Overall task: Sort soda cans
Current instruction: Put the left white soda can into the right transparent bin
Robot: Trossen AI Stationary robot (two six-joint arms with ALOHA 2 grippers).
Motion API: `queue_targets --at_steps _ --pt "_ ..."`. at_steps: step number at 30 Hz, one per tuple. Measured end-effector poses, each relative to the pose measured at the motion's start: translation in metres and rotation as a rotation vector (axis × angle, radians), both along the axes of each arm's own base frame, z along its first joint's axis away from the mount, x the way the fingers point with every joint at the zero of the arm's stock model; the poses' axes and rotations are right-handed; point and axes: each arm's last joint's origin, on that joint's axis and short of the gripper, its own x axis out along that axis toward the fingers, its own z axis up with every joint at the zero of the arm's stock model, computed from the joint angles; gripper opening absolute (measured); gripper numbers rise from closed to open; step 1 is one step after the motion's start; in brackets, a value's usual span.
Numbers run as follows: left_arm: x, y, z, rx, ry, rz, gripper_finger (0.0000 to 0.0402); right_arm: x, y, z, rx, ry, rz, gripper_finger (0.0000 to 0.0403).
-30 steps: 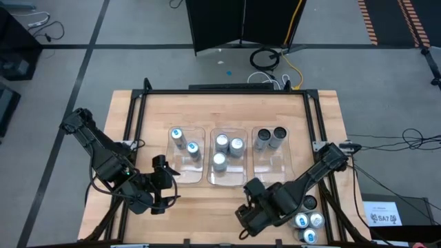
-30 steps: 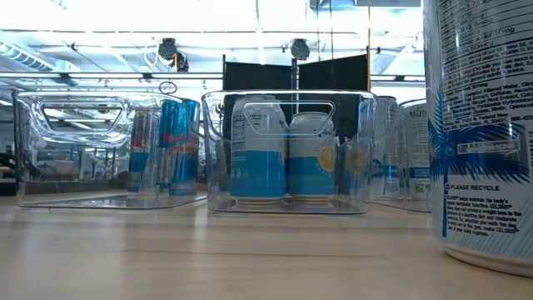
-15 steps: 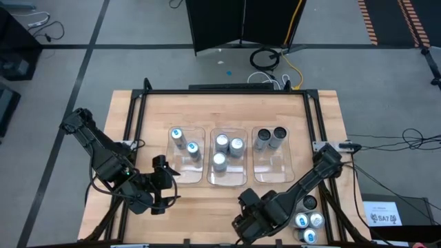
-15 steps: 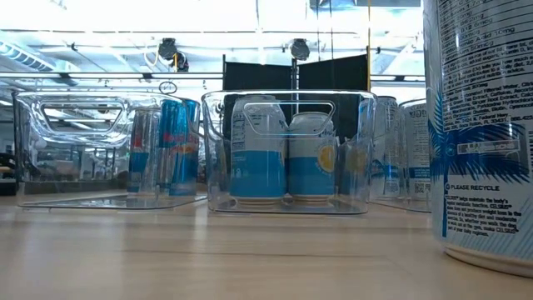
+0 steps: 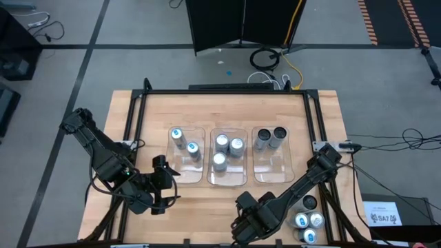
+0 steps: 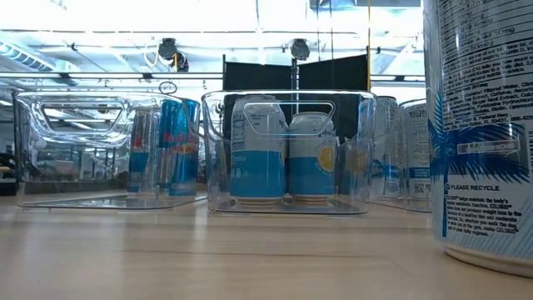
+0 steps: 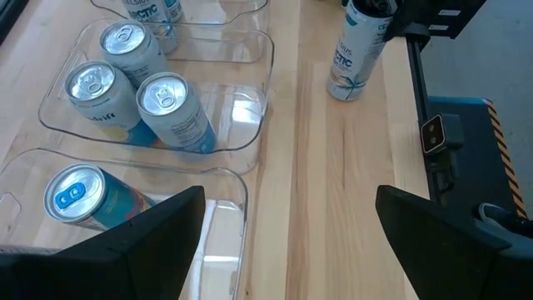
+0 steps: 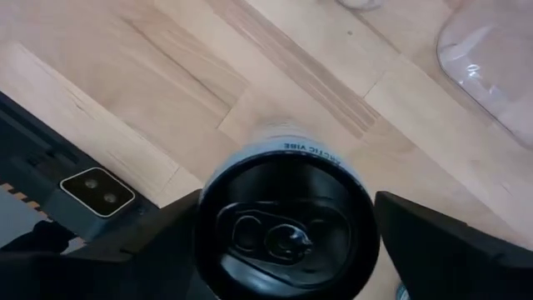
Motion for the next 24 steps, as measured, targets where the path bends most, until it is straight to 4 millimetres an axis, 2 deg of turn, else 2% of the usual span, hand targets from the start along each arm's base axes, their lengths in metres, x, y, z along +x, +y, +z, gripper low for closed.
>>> queue_targets --at_steps 7,12,15,24 --pt "0.0 0.0 0.0 0.0 0.0 0.0 0.0361 0.001 0.001 0.0 0.009 -0.005 0.001 0.0255" --pt "0.0 0.0 0.0 0.0 0.0 0.0 0.0361 -0.002 -0.001 0.006 0.033 0.002 -0.001 0.0242" --pt "0.0 0.0 0.0 0.0 0.0 0.0 0.0361 -0.011 -0.005 0.025 0.031 -0.024 -0.007 0.0247" --pt "0.0 0.0 0.0 0.0 0.0 0.0 0.0361 -0.046 -0.035 0.098 -0.116 -0.319 -0.071 0.0248"
